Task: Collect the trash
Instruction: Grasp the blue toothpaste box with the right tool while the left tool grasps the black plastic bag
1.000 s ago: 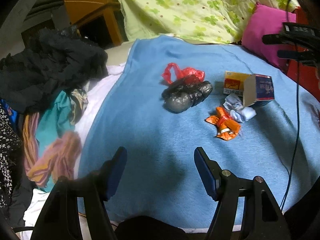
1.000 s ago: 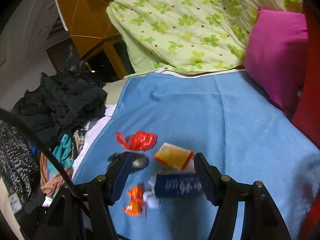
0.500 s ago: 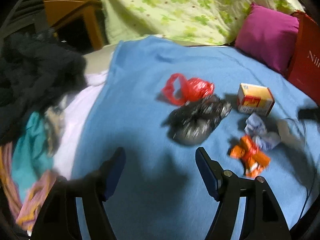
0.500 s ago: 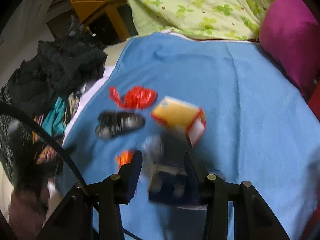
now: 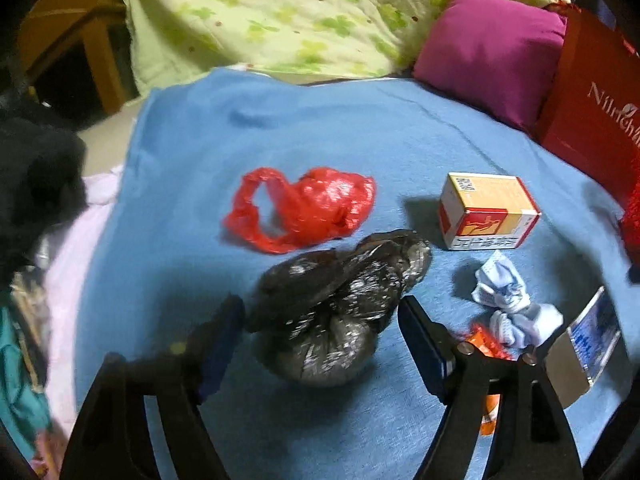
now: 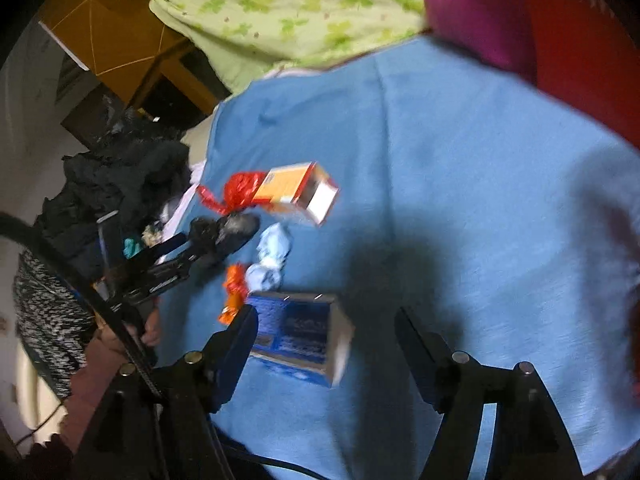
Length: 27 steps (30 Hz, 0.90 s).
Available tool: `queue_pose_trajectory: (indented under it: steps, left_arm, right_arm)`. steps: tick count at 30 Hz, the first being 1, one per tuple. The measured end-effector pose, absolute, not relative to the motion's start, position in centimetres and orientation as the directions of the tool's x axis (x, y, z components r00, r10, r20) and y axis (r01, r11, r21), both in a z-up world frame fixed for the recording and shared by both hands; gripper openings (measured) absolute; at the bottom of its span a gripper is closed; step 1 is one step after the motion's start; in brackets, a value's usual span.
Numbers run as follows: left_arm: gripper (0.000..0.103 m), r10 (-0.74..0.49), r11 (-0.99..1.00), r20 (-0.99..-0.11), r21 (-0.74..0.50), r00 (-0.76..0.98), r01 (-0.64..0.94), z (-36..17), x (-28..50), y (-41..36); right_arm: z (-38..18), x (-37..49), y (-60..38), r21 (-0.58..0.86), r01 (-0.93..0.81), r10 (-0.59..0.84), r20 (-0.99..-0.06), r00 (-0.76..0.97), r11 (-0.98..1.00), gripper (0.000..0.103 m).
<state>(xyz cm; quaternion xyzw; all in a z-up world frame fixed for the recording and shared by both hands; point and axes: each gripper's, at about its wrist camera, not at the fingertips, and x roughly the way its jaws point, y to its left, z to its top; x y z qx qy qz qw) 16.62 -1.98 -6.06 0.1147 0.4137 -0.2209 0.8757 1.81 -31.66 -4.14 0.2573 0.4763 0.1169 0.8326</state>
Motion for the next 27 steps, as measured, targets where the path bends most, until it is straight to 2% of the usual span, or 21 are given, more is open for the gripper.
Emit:
queue_pose_trajectory:
  steps: [5, 9, 11, 12, 18, 20, 22, 24, 27]
  left_arm:
    - [0.079, -0.331, 0.874, -0.788, -0.049, 0.519, 0.483, -7.0, 17.3, -2.0]
    - [0.079, -0.326, 0.874, -0.801, -0.053, 0.502, 0.483, -7.8, 17.4, -2.9]
    - [0.067, -0.325, 0.875, -0.81, -0.062, 0.487, 0.48, -8.2, 17.6, -3.2]
    - [0.054, -0.328, 0.875, -0.816, -0.072, 0.476, 0.48, -8.5, 17.6, -3.3]
    - [0.044, -0.321, 0.895, -0.813, -0.094, 0.485, 0.436, -8.4, 16.8, -3.0]
    - [0.043, -0.325, 0.904, -0.808, -0.112, 0.492, 0.414, -7.9, 16.1, -2.4]
    - [0.043, -0.329, 0.909, -0.794, -0.119, 0.511, 0.4, -7.0, 14.7, -1.8]
    - [0.043, -0.335, 0.91, -0.782, -0.124, 0.526, 0.396, -5.9, 13.2, -1.1]
    - [0.043, -0.341, 0.909, -0.764, -0.121, 0.548, 0.398, -4.5, 10.3, -0.2]
  right_arm:
    - [-6.1, 3.2, -27.7, 0.511, 0.059, 0.435, -0.781, 0.448, 0.857, 0.075]
    - [-6.6, 3.9, -23.6, 0.358, 0.016, 0.32, -0.853, 0.412, 0.933, 0.076]
    - [-6.9, 4.0, -21.9, 0.266, -0.001, 0.244, -0.881, 0.405, 0.964, 0.076]
    - [-7.0, 4.0, -21.0, 0.223, -0.016, 0.209, -0.886, 0.413, 0.975, 0.076]
    - [-7.3, 4.1, -20.2, 0.201, -0.045, 0.2, -0.873, 0.446, 0.979, 0.074]
    - [-7.4, 3.9, -20.9, 0.23, -0.042, 0.223, -0.858, 0.463, 0.972, 0.065]
    - [-7.1, 3.4, -22.5, 0.272, -0.037, 0.256, -0.841, 0.477, 0.962, 0.048]
    - [-7.0, 3.2, -24.0, 0.342, -0.03, 0.313, -0.817, 0.485, 0.939, 0.039]
    - [-7.1, 2.4, -25.3, 0.391, -0.024, 0.351, -0.796, 0.494, 0.92, 0.034]
